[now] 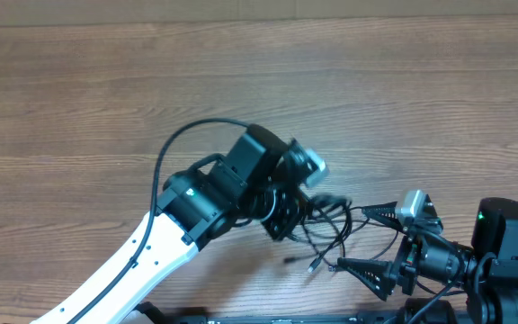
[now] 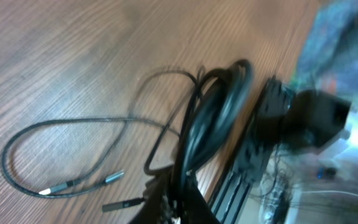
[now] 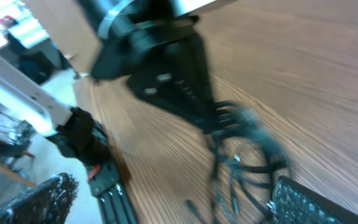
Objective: Untangle cables
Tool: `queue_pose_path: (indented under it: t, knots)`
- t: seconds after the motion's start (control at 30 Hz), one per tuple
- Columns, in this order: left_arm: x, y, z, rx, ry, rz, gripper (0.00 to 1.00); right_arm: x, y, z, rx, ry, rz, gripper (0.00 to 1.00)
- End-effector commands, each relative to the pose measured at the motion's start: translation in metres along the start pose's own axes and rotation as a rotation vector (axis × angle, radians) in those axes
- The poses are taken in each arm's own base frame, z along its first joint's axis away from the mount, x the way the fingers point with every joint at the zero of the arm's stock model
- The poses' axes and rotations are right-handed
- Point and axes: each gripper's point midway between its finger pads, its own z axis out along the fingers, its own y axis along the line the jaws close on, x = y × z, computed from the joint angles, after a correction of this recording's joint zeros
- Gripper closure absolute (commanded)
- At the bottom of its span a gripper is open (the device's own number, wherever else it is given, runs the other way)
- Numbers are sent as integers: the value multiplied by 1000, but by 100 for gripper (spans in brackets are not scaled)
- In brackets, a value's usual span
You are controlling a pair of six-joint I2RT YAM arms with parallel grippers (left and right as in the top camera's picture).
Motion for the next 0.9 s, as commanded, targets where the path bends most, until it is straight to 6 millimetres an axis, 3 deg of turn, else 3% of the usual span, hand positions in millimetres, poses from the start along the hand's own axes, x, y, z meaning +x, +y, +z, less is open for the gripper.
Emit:
queue_pose_path:
  t: [0.0, 0.23, 0.37, 0.5, 0.57, 0.6, 0.67, 0.73, 0.77, 0.87]
  knots:
    - [9, -21, 2, 74, 34, 288, 96, 4, -9, -2, 68, 32, -10, 0]
    - [-4, -43, 0, 182, -34, 348, 96, 7, -10, -2, 78, 44, -8, 5]
    - [-12, -67, -7, 319, -87, 375, 96, 7, -10, -2, 73, 41, -16, 11]
    - [-13, -68, -8, 324, -91, 372, 96, 6, -6, -1, 55, 37, -32, 39]
    - [-16, -69, -8, 327, -101, 360, 96, 6, -6, -2, 55, 37, -32, 71]
    - [-17, -68, -8, 326, -105, 360, 96, 6, -6, -2, 55, 37, -32, 82]
    - [-20, -61, -9, 299, -109, 326, 96, 6, -6, -2, 55, 37, -31, 96]
    - [-24, -32, -5, 157, -98, 183, 96, 6, -6, -2, 55, 37, -32, 96]
    - [-26, -7, -5, 35, -96, 42, 96, 6, -6, -2, 55, 37, -32, 96]
    - [-26, 12, -7, -47, -99, -71, 96, 6, -6, -2, 55, 37, -31, 96]
